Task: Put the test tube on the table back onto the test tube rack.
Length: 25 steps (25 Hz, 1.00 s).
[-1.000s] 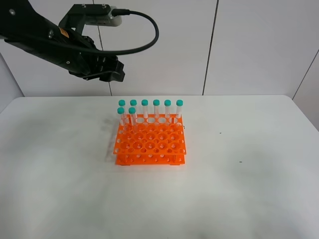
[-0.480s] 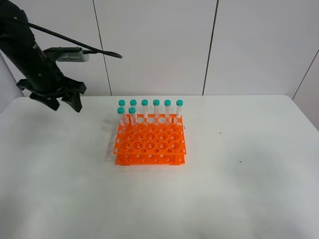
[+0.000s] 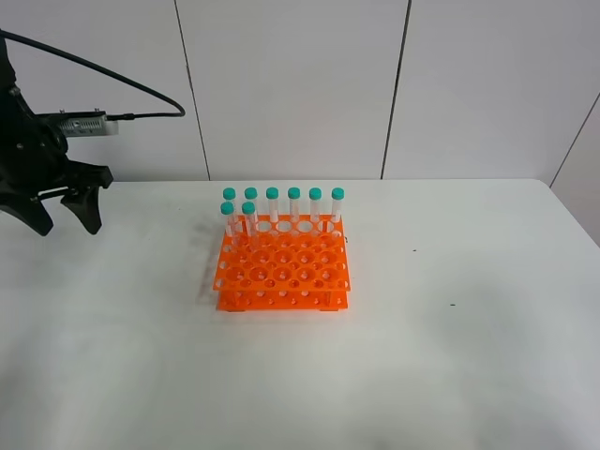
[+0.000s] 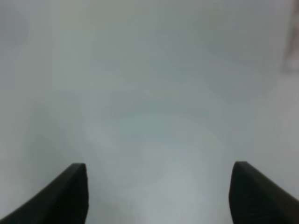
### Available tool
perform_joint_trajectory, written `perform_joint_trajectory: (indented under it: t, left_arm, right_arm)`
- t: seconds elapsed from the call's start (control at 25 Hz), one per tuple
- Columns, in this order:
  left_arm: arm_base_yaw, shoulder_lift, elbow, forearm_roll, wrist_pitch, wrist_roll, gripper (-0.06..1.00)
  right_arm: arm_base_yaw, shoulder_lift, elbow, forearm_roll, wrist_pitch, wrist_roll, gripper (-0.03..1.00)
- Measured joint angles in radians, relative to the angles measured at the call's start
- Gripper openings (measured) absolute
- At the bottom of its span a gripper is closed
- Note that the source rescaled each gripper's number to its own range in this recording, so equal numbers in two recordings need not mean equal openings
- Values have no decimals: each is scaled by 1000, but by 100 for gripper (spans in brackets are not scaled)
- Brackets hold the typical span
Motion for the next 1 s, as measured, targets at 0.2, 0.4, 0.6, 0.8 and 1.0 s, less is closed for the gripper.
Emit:
perform_joint_trajectory:
  t: [0.2, 0.4, 0.6, 0.8, 1.0]
  left_arm:
    - [0, -109, 115, 0, 0, 0, 99]
    - [1, -348, 331, 0, 0, 0, 99]
    - [1, -659, 563, 0, 1, 0, 99]
    - [1, -993, 764, 0, 3, 6, 99]
    - [1, -1335, 912, 0, -31, 6, 99]
  right_arm:
    - [0, 0, 0, 0, 0, 0, 100]
    - [0, 0, 0, 0, 0, 0, 100]
    - [0, 0, 0, 0, 0, 0, 100]
    - [0, 0, 0, 0, 0, 0, 100]
    - [0, 0, 0, 0, 0, 0, 100]
